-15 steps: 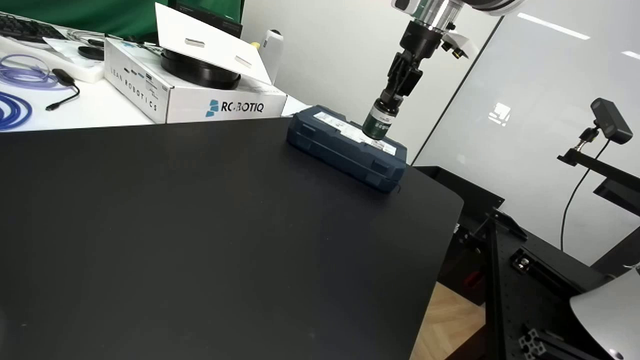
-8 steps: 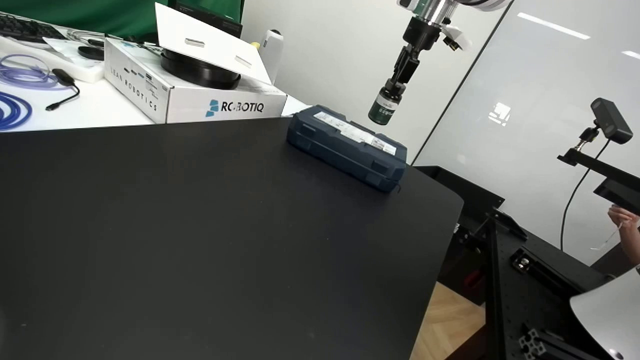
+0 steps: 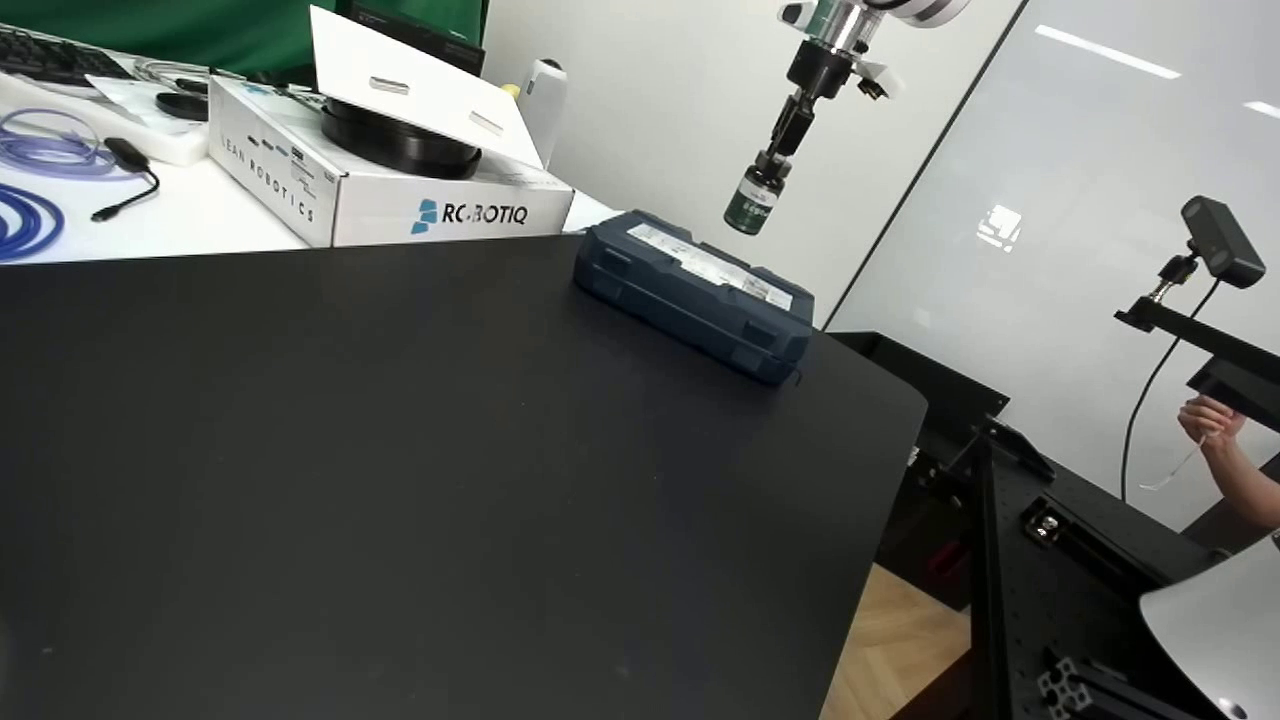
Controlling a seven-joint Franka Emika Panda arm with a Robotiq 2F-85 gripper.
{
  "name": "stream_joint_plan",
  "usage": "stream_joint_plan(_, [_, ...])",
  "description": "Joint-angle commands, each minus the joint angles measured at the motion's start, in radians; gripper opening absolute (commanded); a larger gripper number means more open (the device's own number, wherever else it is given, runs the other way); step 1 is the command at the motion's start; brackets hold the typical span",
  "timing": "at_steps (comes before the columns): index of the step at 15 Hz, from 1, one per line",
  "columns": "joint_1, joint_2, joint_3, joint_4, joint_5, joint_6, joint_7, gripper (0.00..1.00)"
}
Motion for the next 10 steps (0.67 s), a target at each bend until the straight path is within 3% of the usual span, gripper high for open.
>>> stream_joint_plan(1, [-0.042,0.129,0.029,0.211,0.027,-0.080,-0.021,0.36])
stream_joint_plan(10, [-0.015,0.284,0.098,0.372,0.022,-0.030,-0.012,0.36])
